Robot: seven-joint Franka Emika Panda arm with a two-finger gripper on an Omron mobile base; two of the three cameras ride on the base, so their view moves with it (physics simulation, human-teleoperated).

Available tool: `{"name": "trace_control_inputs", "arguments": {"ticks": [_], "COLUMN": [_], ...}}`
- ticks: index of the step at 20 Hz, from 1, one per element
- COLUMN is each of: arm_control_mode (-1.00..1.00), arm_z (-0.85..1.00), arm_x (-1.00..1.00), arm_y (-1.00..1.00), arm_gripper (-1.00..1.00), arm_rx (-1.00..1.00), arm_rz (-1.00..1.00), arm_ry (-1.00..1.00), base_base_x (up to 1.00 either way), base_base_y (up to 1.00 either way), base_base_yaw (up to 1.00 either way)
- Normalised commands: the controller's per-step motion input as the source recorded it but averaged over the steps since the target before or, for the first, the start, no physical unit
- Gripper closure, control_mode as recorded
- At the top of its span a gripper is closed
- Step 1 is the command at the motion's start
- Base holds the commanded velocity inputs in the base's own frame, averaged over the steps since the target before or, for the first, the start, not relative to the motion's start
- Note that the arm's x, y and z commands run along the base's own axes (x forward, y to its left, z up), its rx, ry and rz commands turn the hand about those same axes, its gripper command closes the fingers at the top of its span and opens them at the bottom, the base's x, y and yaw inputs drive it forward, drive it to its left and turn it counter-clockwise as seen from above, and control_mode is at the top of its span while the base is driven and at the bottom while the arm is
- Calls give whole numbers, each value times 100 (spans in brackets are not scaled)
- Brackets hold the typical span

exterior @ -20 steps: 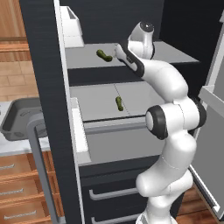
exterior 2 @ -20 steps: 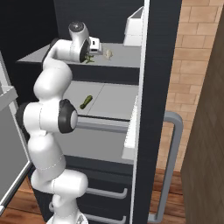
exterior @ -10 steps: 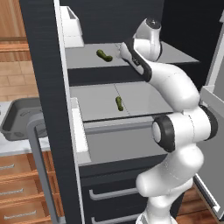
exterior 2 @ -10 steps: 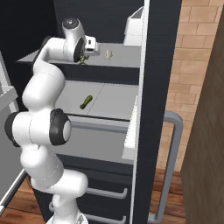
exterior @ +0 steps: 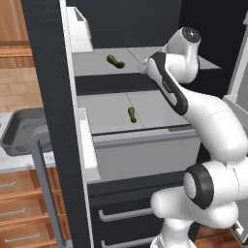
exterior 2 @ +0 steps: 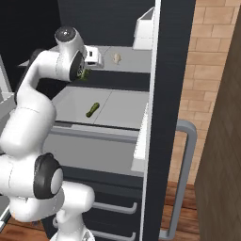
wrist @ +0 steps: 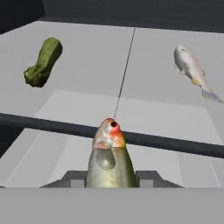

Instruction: Place one squash and one fish in each tupperware on the nearby counter, to pack two identical lunches.

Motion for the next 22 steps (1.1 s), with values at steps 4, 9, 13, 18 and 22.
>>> {"name": "trace_control_inputs", "arguments": {"ticks": [4, 9, 13, 18, 22], "arm_control_mode": [-100, -100, 100, 100, 100], "arm_z": [0, 0, 0, 0, 0], "arm_x": [-100, -25, -4, 0, 0], "arm_y": [-8, 0, 0, 0, 0], "arm_gripper": [100, 100, 100, 100, 100], "arm_rx": [0, 0, 0, 0, 0], "arm_rz": [0, 1, 0, 0, 0], "arm_ry": [-11, -13, -3, 0, 0], "base_base_x": [0, 0, -56, -100, -100], "base_base_y": [0, 0, -4, -13, -3], "base_base_yaw": [0, 0, 0, 0, -3]}}
